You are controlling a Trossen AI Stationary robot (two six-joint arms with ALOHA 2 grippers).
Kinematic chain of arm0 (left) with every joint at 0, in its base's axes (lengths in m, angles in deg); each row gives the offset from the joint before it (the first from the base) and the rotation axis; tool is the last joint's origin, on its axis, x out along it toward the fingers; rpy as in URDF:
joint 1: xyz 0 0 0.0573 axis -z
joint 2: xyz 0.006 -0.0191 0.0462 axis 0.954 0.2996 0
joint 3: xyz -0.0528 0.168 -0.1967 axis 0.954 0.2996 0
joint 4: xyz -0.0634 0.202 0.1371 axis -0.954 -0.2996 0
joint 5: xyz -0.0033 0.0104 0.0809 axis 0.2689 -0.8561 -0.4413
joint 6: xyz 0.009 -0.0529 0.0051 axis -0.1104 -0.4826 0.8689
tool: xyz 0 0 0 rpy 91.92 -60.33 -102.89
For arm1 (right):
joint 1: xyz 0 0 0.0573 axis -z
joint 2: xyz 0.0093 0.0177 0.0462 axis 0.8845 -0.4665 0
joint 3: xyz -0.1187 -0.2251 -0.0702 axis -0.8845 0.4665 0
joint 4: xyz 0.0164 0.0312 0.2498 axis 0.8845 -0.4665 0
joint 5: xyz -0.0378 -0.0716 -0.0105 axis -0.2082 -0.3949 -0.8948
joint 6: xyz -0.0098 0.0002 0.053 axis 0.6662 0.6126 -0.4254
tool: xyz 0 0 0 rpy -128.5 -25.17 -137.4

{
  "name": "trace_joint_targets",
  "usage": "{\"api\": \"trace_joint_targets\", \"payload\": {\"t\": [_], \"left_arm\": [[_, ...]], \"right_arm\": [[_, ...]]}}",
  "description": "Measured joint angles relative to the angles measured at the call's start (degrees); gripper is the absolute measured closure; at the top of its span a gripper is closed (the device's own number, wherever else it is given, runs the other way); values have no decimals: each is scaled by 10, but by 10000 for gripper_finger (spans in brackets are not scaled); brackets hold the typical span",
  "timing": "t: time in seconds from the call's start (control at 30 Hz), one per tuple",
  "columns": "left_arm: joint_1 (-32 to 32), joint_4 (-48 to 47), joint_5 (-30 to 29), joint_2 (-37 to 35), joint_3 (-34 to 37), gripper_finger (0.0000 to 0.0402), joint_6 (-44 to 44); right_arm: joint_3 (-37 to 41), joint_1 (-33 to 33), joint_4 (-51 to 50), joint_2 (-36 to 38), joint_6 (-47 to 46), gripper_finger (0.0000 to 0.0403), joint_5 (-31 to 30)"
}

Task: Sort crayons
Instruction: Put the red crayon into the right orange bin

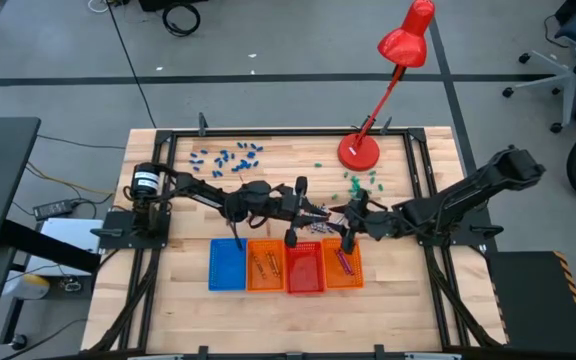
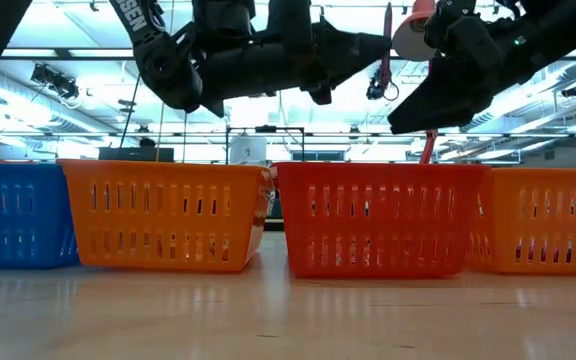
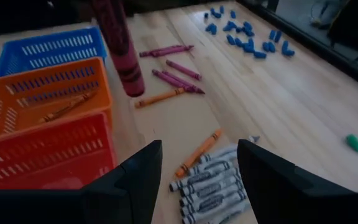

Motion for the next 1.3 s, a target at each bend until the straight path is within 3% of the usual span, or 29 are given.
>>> {"api": "trace_joint_targets", "payload": {"t": [0.27,0.47,0.97,1.1,1.3], "left_arm": [[1,2,0,0,0,352,1],[1,4,0,0,0,352,1],[-1,-21,-7,0,0,351,5],[0,-36,-25,-1,0,339,6],[0,-50,-32,-1,0,273,3]], "right_arm": [[0,-12,85,-10,56,195,-3],[0,-19,138,-10,94,222,-19],[0,-20,148,-10,99,376,-19],[0,-19,148,-10,97,376,-20],[0,-20,140,-10,93,359,-19]]}}
